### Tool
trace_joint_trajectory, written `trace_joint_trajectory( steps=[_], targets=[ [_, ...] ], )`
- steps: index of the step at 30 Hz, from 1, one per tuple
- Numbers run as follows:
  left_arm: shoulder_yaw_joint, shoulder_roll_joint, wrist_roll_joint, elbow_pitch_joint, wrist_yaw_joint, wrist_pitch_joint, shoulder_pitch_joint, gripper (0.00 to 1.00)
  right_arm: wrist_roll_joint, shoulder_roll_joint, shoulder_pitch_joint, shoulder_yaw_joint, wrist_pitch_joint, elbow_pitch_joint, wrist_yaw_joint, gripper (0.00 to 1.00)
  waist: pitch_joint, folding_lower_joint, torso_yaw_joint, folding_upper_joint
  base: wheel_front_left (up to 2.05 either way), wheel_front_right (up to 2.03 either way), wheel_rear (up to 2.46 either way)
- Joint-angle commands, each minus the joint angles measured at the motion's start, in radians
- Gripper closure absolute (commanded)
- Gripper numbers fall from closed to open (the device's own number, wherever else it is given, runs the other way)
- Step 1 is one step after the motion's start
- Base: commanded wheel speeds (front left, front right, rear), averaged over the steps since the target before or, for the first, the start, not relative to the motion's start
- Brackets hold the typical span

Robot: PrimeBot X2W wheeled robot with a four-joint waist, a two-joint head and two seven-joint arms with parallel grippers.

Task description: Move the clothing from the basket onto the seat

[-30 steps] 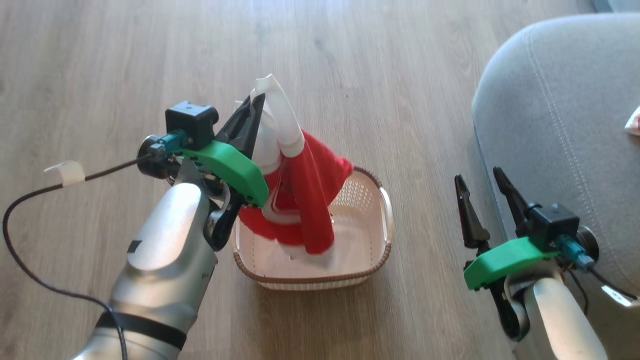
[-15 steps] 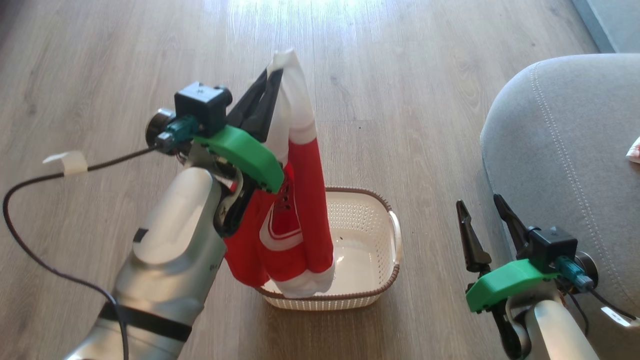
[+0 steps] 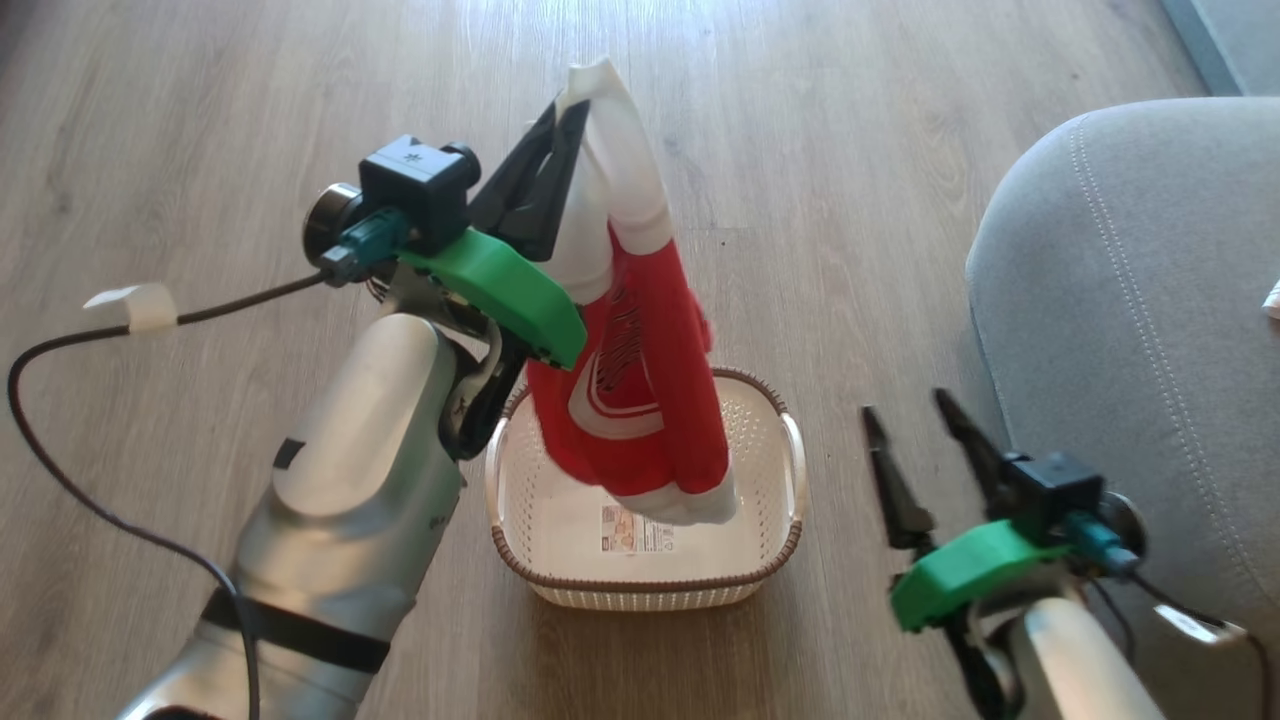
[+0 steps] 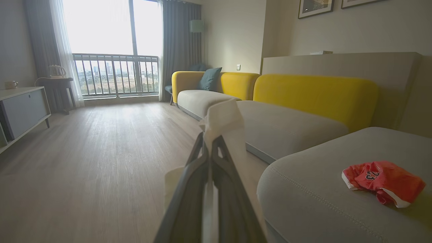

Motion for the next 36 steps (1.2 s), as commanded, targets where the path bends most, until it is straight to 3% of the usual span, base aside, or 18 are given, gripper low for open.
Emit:
trace_joint_trajectory(
  steps=[1, 7, 18, 30, 31, 32, 33, 36],
  targets=[
    [0.017, 0.015, -0.013, -0.048, -0.004, -0.01, -0.051, 1.0, 0.019, 0.002, -0.07, 0.068, -0.007, -0.034, 0.0, 0.0, 0.005, 0.0001, 0.005, 0.0, 0.0, 0.0, 0.0],
    [-0.026, 0.015, -0.027, -0.079, 0.0, -0.01, -0.055, 1.0, 0.015, 0.002, -0.198, 0.212, -0.007, 0.012, 0.0, 0.0, 0.016, 0.0001, 0.026, 0.0, 0.0, 0.0, 0.0],
    [-0.112, 0.015, -0.075, -0.131, 0.008, -0.01, -0.061, 1.0, 0.045, 0.002, -0.394, 0.455, -0.007, 0.221, 0.0, 0.0, 0.025, 0.0001, 0.064, 0.0, 0.0, 0.0, 0.0],
    [-0.18, 0.015, -0.115, -0.156, 0.027, -0.01, -0.071, 1.0, 0.201, 0.002, -0.471, 0.671, -0.007, 0.441, 0.0, 0.0, 0.016, 0.0001, 0.107, 0.0, 0.0, 0.0, 0.0],
    [-0.182, 0.015, -0.116, -0.157, 0.028, -0.01, -0.071, 1.0, 0.213, 0.002, -0.476, 0.684, -0.007, 0.455, 0.0, 0.08, 0.016, 0.0001, 0.108, 0.0, 0.0, 0.0, 0.0],
    [-0.184, 0.015, -0.117, -0.158, 0.03, -0.01, -0.072, 1.0, 0.221, 0.002, -0.482, 0.696, -0.007, 0.465, 0.0, 0.25, 0.017, 0.0001, 0.11, 0.0, 0.0, 0.0, 0.0],
    [-0.187, 0.015, -0.117, -0.16, 0.033, -0.01, -0.073, 1.0, 0.24, 0.002, -0.493, 0.705, -0.007, 0.476, 0.0, 1.0, 0.018, 0.0001, 0.111, 0.0, 0.0, 0.0, 0.0],
    [-0.186, 0.015, -0.118, -0.162, 0.035, -0.01, -0.072, 1.0, 0.26, 0.002, -0.505, 0.703, -0.007, 0.485, 0.0, 1.0, 0.02, 0.0001, 0.111, 0.0, 0.0, 0.0, 0.0]
  ],
)
